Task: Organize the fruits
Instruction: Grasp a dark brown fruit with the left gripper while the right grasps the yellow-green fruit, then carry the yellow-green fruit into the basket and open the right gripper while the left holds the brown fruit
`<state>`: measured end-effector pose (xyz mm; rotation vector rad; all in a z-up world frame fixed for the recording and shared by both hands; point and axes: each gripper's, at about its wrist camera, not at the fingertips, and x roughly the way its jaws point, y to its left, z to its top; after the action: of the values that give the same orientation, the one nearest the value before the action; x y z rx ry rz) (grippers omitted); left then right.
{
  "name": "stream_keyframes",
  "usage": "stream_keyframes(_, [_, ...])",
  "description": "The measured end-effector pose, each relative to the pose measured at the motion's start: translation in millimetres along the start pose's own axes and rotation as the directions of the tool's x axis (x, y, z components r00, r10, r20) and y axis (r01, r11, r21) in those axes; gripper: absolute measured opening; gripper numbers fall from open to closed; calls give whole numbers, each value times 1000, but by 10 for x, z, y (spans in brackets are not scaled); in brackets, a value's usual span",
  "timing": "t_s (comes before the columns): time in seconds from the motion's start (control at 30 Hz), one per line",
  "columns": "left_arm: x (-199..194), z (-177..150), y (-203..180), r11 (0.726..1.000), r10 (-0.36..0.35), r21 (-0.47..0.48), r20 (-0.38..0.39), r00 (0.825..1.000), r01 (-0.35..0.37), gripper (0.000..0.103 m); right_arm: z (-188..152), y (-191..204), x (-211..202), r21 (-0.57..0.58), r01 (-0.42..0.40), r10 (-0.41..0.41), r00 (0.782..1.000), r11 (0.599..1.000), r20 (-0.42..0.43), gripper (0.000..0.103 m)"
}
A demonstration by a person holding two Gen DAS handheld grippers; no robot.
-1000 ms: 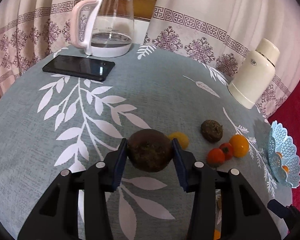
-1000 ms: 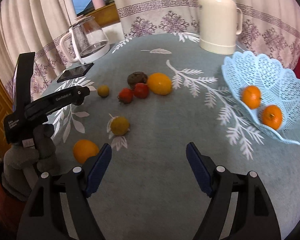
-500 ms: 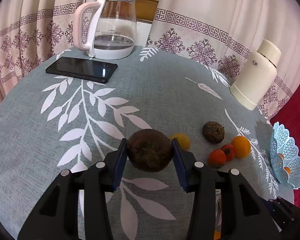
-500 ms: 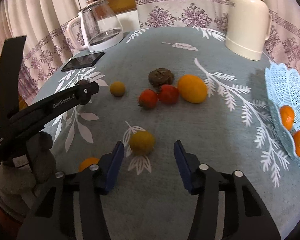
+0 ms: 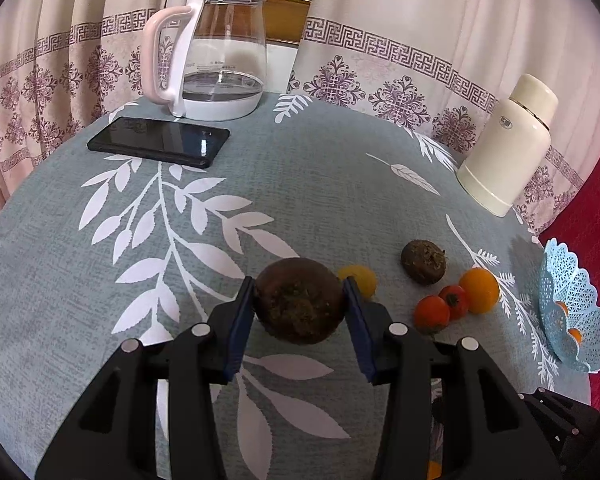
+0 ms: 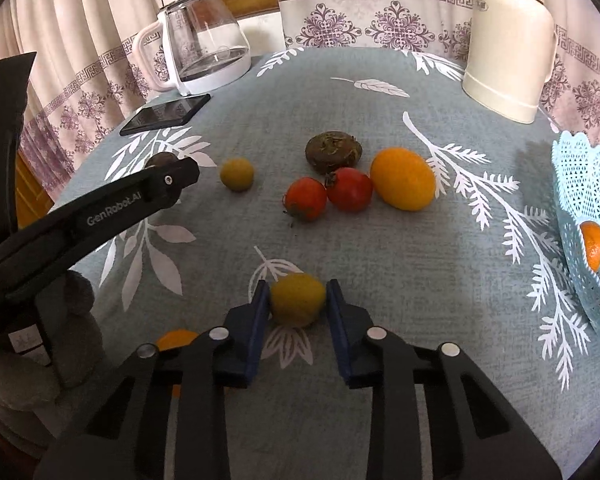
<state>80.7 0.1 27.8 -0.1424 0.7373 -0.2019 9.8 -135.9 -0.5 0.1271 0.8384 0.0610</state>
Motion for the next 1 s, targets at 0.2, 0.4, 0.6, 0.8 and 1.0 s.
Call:
stream_keyframes(0.2, [-13,0,13,1000,0,-4,2,1000,0,46,-15,-12,-81,7,8,-9,1000,1000,22,29])
stream_keyframes(0.4, [-17,0,10,1000,0,3,7,1000,0,46,1,-105,-229,42,9,-12,998,999,57,29])
stream_keyframes(0.6, [-18,-3,6,1000,0,7,7,1000,0,46,-5,-217,-400,69,30,-37,995,997,98,29])
stream_keyframes(0.8, [-21,-2,-2,1000,1,10,8,1000,-1,46,-13,-409,-582,123,49,-65,989,991,135,29])
stream_keyframes(1.0, [-26,0,-2,1000,0,14,10,1000,0,46,-9,-636,-784,177,83,-115,978,981,174,29])
